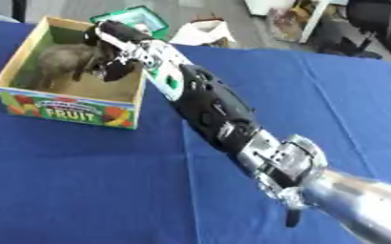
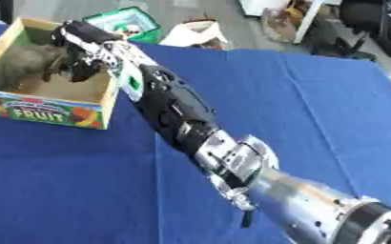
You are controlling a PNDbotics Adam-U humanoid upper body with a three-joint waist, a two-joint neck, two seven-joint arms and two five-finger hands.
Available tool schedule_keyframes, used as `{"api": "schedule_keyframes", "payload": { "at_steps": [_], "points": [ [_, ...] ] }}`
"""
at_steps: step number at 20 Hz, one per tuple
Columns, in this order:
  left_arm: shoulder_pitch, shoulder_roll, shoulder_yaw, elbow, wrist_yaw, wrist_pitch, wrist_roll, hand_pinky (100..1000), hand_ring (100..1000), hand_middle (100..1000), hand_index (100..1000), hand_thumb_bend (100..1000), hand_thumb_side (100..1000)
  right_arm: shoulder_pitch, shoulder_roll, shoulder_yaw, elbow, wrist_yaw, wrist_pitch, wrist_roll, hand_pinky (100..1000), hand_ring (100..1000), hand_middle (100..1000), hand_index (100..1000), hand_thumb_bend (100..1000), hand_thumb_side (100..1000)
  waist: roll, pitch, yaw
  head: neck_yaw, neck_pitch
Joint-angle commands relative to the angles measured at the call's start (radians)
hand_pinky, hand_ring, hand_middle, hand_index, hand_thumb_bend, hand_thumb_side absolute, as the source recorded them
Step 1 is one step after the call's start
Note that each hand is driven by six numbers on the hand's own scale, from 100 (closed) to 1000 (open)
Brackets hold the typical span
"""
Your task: Pick up objects on the table and place them in the box.
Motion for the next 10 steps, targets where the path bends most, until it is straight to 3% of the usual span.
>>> {"api": "schedule_keyframes", "payload": {
  "at_steps": [1, 2, 3, 4, 10],
  "points": [
    [-0.013, 0.001, 0.001, -0.021, 0.004, -0.001, -0.004, 597, 495, 491, 652, 256, 600, -0.016, -0.009, -0.013, 0.004, 0.023, 0.000, -0.007, 490, 685, 625, 790, 176, 274, 0.009, -0.015, 0.000, -0.003, -0.012],
    [-0.013, 0.001, 0.001, -0.021, 0.004, -0.001, -0.005, 597, 495, 491, 652, 258, 600, -0.015, -0.008, -0.012, 0.009, 0.025, -0.008, 0.013, 575, 765, 726, 861, 228, 387, 0.009, -0.015, -0.001, -0.003, -0.012],
    [-0.013, 0.001, 0.001, -0.021, 0.003, -0.001, -0.005, 597, 495, 491, 652, 258, 600, -0.016, -0.009, -0.012, 0.012, 0.024, -0.020, 0.044, 594, 779, 743, 872, 244, 402, 0.008, -0.016, -0.002, -0.003, -0.012],
    [-0.012, 0.001, 0.001, -0.020, 0.003, -0.001, -0.006, 598, 495, 491, 652, 258, 600, -0.017, -0.012, -0.012, 0.011, 0.023, -0.032, 0.075, 660, 829, 805, 901, 316, 458, 0.008, -0.016, -0.004, -0.003, -0.011],
    [-0.007, 0.004, 0.002, -0.018, -0.001, 0.000, -0.008, 598, 496, 491, 652, 260, 602, -0.033, -0.038, -0.023, -0.016, -0.009, -0.092, 0.266, 777, 921, 895, 947, 418, 551, 0.007, -0.022, -0.012, -0.003, -0.008]
  ]
}}
